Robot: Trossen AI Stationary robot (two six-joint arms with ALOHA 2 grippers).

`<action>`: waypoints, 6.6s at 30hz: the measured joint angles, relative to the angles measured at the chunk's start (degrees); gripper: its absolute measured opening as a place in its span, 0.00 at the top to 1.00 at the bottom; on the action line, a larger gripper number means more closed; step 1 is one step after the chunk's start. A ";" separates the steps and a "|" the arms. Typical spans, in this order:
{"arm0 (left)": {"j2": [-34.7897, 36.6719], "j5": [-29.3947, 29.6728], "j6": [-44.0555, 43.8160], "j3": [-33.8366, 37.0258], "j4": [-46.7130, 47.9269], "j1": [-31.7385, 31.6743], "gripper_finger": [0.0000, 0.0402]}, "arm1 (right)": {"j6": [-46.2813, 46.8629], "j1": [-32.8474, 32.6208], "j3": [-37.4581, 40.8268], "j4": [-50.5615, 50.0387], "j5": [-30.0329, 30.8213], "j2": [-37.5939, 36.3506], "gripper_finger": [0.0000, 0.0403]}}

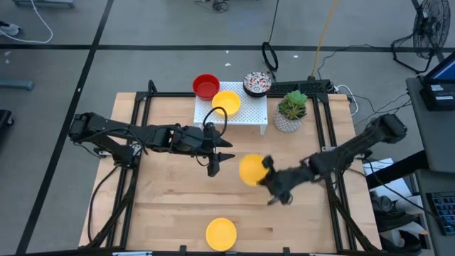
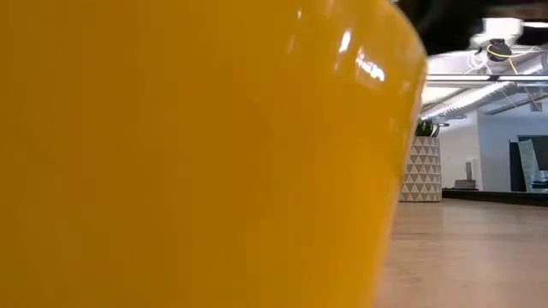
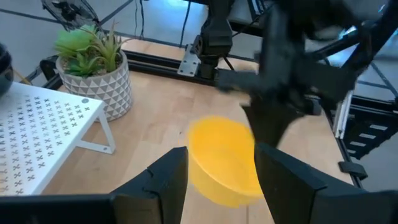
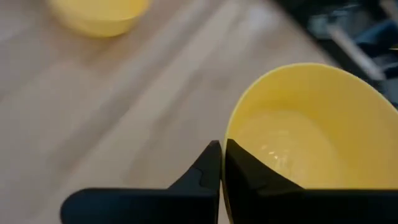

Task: Pick & Place Mini bowls
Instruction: Stack the yellow bowl on the other yellow bowls on the shelf, then stack the yellow bowl on the yellow bowls on the shelf

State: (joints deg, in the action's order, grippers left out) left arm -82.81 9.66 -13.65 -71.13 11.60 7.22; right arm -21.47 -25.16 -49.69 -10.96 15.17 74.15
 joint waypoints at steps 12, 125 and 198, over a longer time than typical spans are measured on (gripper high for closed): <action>1.45 2.44 4.07 0.03 1.19 0.09 0.53 | -11.41 24.18 -0.16 15.70 -14.94 -4.82 0.99; -25.21 -14.16 -46.03 0.04 9.17 20.31 0.53 | 14.21 18.76 -9.75 -3.54 -16.46 -13.31 0.60; -3.80 -9.45 8.61 -0.04 -4.05 -35.04 0.98 | 9.07 15.06 -8.00 -15.11 -0.21 -18.89 0.60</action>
State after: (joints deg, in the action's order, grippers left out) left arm -86.60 0.21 -5.04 -71.17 7.54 -27.82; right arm -12.40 -10.10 -57.69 -26.07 14.96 55.27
